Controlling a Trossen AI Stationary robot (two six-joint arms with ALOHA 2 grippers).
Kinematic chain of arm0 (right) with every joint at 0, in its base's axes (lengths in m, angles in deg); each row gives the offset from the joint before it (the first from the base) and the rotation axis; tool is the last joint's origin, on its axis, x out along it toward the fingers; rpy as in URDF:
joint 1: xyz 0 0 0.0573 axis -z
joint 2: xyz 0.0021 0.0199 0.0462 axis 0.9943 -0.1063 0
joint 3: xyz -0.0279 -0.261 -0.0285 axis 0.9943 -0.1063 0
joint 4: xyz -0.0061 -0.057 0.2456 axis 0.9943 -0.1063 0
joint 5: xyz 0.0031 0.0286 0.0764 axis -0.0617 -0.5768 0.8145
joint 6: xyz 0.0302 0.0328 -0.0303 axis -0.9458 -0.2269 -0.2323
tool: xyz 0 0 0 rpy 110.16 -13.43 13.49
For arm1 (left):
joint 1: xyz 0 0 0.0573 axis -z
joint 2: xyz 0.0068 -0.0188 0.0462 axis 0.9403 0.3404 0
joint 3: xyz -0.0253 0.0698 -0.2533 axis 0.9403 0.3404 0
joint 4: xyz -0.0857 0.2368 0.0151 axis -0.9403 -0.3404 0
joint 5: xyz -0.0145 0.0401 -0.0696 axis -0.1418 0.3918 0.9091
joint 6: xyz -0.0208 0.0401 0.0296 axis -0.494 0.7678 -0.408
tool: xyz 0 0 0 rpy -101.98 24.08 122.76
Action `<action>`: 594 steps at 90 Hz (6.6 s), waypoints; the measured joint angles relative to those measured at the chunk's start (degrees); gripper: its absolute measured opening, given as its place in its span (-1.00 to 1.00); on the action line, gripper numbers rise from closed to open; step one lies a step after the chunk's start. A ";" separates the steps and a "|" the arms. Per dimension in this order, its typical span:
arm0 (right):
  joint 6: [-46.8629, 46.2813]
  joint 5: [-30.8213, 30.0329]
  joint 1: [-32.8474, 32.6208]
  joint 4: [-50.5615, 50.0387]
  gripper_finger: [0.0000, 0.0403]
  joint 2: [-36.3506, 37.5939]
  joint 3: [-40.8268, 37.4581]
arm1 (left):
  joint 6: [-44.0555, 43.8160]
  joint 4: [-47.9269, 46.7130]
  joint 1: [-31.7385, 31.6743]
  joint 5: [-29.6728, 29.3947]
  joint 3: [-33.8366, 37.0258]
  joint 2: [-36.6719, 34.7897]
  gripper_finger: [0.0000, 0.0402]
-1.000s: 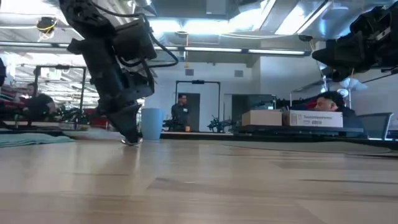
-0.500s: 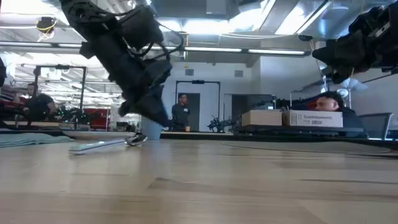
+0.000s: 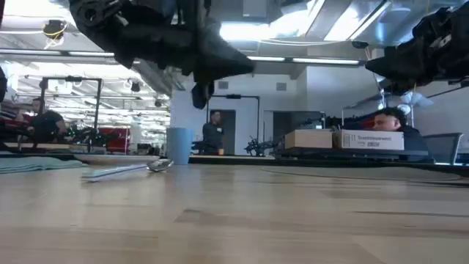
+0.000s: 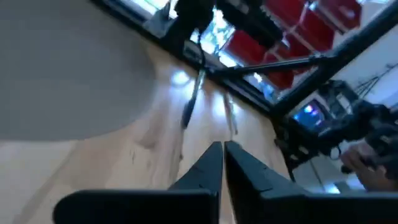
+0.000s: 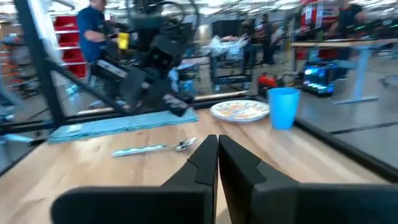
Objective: Set table place
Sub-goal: Put the blue spoon on the brown mat, then adjust the brown mat
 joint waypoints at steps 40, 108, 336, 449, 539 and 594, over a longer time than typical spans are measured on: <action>-1.23 -1.25 -0.02 0.30 -1.00 0.00 0.00 | -18.95 -56.63 2.64 -9.24 -14.13 0.09 -1.00; -0.69 -1.22 -0.02 0.23 -0.57 -0.44 0.02 | -43.11 -73.69 4.46 -9.53 -15.25 3.10 -0.87; -0.87 -4.72 -0.01 0.84 -0.54 -0.50 0.02 | -17.57 -39.53 -15.09 -1.67 -49.49 34.39 -0.97; -0.87 -4.71 -0.02 0.81 -0.54 -0.76 0.02 | -0.31 -48.37 -14.41 -6.13 -49.55 34.78 -0.61; -0.87 -4.86 0.00 0.79 -0.54 -0.76 0.02 | 6.86 -61.35 -12.14 -13.37 -49.18 36.61 -1.00; -0.87 -4.71 -0.01 0.79 -0.54 -0.75 0.02 | 4.97 -74.01 -5.82 -19.24 -49.20 35.98 -1.00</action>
